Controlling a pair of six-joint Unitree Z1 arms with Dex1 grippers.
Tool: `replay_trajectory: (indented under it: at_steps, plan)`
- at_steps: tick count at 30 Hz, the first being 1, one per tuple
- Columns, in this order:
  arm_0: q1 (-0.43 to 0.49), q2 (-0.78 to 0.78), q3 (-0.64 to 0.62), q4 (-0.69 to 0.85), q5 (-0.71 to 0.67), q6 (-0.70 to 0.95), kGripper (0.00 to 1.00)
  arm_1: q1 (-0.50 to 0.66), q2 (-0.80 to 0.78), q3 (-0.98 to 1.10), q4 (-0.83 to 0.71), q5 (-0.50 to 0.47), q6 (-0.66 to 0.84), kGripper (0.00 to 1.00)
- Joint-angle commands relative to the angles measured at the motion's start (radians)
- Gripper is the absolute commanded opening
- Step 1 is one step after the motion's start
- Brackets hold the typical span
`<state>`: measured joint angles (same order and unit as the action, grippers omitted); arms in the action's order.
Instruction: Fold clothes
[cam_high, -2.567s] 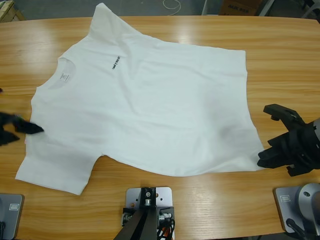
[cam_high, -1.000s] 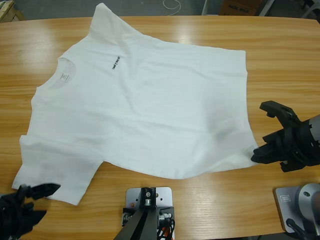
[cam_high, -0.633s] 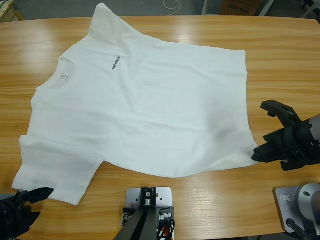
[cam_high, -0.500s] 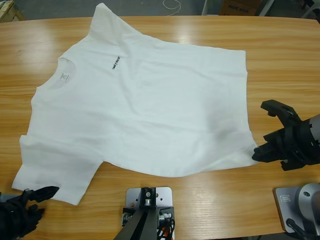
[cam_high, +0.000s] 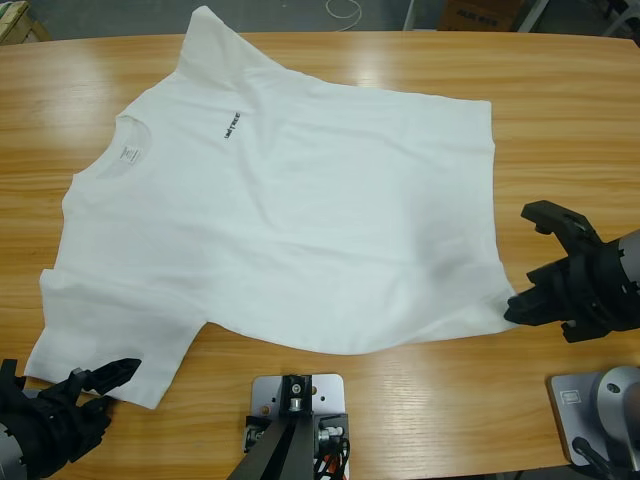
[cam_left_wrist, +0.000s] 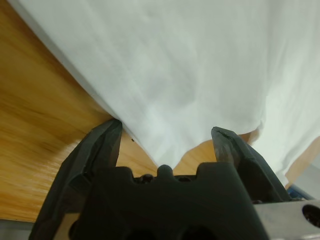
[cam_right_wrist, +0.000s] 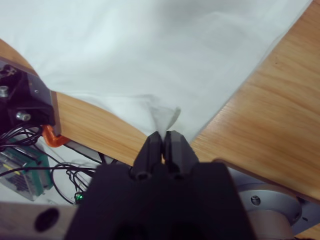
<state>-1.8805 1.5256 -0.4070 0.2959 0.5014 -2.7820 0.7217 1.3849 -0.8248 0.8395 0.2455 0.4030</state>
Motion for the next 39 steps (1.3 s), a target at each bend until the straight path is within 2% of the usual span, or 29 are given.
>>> replay_trajectory:
  at_steps: [1, 9, 12, 16, 17, 19, 22, 26, 31, 34, 39]
  plan:
    - [0.0, 0.101, 0.087, -0.011, 0.035, -0.202, 0.698, 0.012, -0.019, 0.032, -0.01, 0.0, -0.012, 0.0]
    - [0.0, 0.098, 0.087, -0.015, 0.128, -0.236, 0.597, 0.013, -0.016, 0.032, -0.011, 0.001, -0.015, 0.0]
    - [0.0, 0.084, 0.093, -0.032, 0.157, -0.252, 0.409, 0.013, -0.016, 0.032, -0.013, 0.001, -0.016, 0.0]
    - [0.0, 0.078, 0.097, -0.034, 0.174, -0.247, 0.379, 0.013, -0.017, 0.033, -0.013, 0.001, -0.016, 0.0]
    - [0.0, 0.068, 0.097, -0.034, 0.174, -0.239, 0.33, 0.013, -0.017, 0.033, -0.014, 0.001, -0.016, 0.0]
    - [0.0, 0.056, 0.097, -0.034, 0.178, -0.2, 0.146, 0.013, -0.017, 0.033, -0.015, 0.0, -0.016, 0.0]
    - [0.0, 0.041, 0.102, -0.031, 0.182, -0.155, 0.0, 0.013, -0.017, 0.034, -0.016, 0.0, -0.015, 0.0]
    - [0.0, -0.002, 0.1, -0.031, 0.205, -0.106, 0.0, 0.013, -0.017, 0.035, -0.016, -0.001, -0.016, 0.0]
    - [0.0, -0.175, 0.09, -0.005, 0.236, 0.006, 0.0, 0.013, -0.026, 0.034, -0.017, -0.007, -0.015, 0.0]
    - [0.005, -0.249, 0.015, 0.123, 0.231, 0.03, 0.0, 0.013, -0.045, 0.033, -0.015, -0.011, -0.015, 0.0]
    - [0.015, -0.277, -0.122, 0.311, 0.146, 0.035, 0.0, 0.013, -0.058, 0.03, -0.012, -0.011, -0.01, 0.0]
